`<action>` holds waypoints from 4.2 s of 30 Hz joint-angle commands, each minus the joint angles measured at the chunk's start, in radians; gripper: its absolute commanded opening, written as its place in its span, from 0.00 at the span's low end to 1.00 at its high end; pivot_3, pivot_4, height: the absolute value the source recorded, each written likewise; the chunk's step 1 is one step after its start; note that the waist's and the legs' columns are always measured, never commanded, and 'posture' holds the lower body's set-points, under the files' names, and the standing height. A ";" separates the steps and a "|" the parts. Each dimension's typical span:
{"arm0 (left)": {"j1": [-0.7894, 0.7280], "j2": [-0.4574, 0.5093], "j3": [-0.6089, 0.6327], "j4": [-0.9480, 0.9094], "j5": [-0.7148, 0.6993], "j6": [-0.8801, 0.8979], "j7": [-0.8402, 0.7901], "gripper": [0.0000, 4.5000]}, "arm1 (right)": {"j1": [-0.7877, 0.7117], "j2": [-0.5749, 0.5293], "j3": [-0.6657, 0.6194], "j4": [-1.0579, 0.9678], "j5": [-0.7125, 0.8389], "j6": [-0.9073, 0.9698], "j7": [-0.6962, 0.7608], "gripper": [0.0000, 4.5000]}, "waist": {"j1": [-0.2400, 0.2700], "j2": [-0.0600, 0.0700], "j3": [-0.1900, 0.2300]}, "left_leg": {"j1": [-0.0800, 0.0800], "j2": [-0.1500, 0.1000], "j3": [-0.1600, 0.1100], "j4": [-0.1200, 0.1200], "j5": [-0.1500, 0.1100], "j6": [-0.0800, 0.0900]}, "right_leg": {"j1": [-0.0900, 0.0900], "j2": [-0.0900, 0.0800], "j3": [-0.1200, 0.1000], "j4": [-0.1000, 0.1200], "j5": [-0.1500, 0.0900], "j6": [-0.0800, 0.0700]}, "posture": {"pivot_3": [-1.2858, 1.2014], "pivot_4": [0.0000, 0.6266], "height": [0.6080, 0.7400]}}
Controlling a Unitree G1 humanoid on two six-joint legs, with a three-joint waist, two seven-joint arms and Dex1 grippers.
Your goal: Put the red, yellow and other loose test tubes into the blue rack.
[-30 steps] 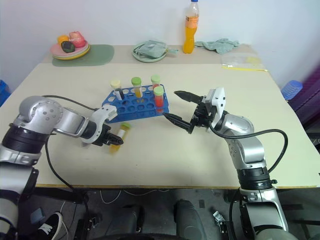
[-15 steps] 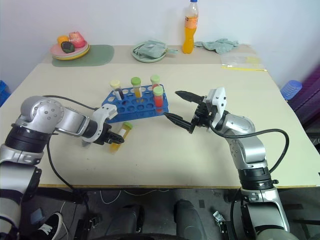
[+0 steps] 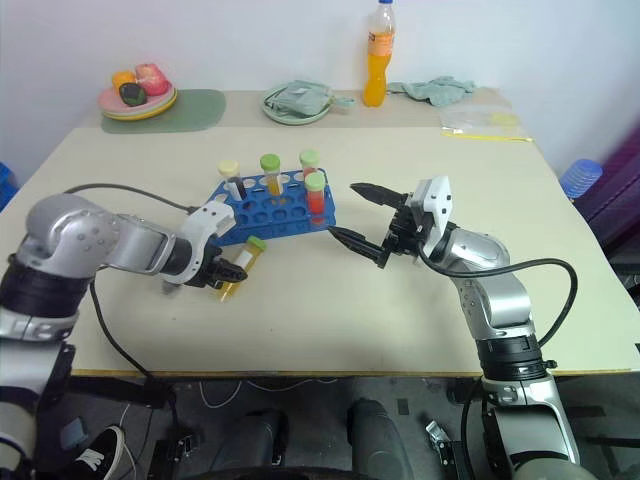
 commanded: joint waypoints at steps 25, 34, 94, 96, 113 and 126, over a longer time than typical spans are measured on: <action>0.327 -0.449 0.166 0.193 0.796 -1.672 -0.216 0.19 | -0.064 -0.007 -0.033 0.015 0.005 -0.021 -0.007 1.00 | 0.031 0.000 -0.001 | -0.001 0.000 0.004 0.002 0.000 0.000 | 0.001 -0.001 0.000 -0.002 0.001 0.001 | 0.52 0.24 1.00; 0.244 -0.603 0.194 0.508 0.851 -1.892 -0.188 0.19 | -0.061 -0.007 -0.046 0.015 -0.001 -0.029 -0.042 1.00 | 0.029 0.000 -0.001 | 0.000 0.000 0.004 0.001 0.000 0.000 | 0.001 0.000 0.000 -0.001 0.001 0.001 | 0.52 0.24 1.00; 0.526 -0.409 0.359 -0.050 0.684 -1.376 -0.338 0.99 | -0.051 -0.021 -0.058 0.023 -0.018 -0.033 -0.051 1.00 | 0.024 0.000 -0.001 | 0.001 0.001 0.002 0.001 0.000 0.001 | 0.002 0.001 0.000 0.000 0.001 0.001 | 0.52 0.24 1.00; 0.534 -0.352 0.383 -0.108 0.669 -1.304 -0.337 0.99 | -0.057 -0.016 -0.055 0.035 -0.020 -0.039 -0.042 1.00 | 0.025 0.000 -0.001 | 0.000 0.001 0.002 0.001 0.000 0.001 | 0.002 0.001 -0.001 0.000 0.001 0.001 | 0.52 0.24 1.00; 0.201 -0.060 0.487 -0.255 0.419 -0.051 -0.212 0.99 | -0.089 0.003 -0.038 0.102 -0.036 -0.078 0.016 1.00 | 0.019 0.000 0.000 | 0.000 0.001 0.001 0.001 0.000 0.001 | 0.002 0.001 -0.001 0.000 0.001 0.001 | 0.52 0.24 1.00; -0.125 0.150 0.152 0.255 0.285 0.095 -0.335 0.99 | -0.068 0.039 -0.016 0.077 -0.043 -0.084 0.008 1.00 | 0.001 0.000 0.000 | 0.000 0.000 0.001 0.000 0.000 0.000 | 0.001 0.001 -0.001 0.000 0.001 0.001 | 0.52 0.24 1.00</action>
